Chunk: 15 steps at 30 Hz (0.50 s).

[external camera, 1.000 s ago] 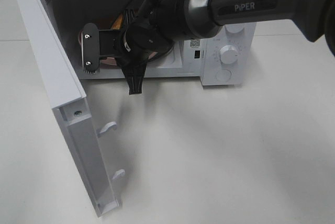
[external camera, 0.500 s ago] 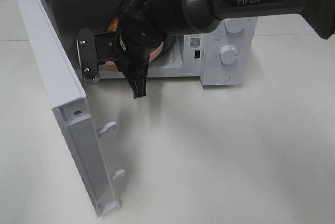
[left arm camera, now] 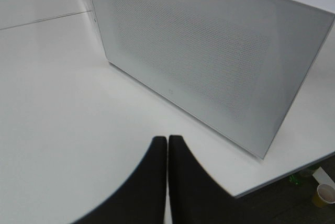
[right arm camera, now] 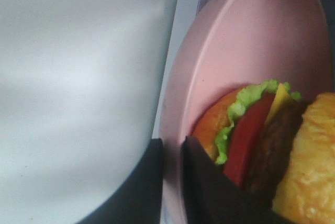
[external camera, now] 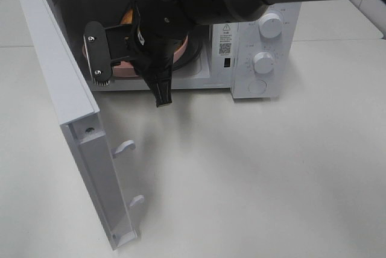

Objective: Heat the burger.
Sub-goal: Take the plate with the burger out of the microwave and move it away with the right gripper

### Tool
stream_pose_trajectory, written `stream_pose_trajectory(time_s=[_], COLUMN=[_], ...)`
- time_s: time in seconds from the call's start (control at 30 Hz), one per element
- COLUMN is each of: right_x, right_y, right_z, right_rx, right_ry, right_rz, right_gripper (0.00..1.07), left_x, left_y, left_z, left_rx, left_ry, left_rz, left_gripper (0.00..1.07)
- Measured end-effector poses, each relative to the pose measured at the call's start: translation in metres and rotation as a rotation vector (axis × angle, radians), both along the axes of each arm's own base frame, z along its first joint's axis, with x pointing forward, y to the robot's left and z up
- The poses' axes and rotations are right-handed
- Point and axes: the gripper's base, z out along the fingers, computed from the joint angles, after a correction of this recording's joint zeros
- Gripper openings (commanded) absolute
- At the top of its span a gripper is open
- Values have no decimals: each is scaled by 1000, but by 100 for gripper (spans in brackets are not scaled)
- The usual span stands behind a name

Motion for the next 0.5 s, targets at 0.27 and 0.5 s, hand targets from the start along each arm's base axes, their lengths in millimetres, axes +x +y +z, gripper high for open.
stream_pose_trajectory(time_s=[0.27, 0.5], right_x=[-17, -32], right_y=[-13, -29], right_z=[3, 17], right_rx=[-57, -88], right_ry=[28, 13], right_rz=[107, 163], right_gripper=[0, 0], left_x=[0, 0], left_y=[0, 0], left_z=[0, 0], left_rx=[0, 0], left_ry=[0, 0], left_rz=[0, 0], left_gripper=[0, 0])
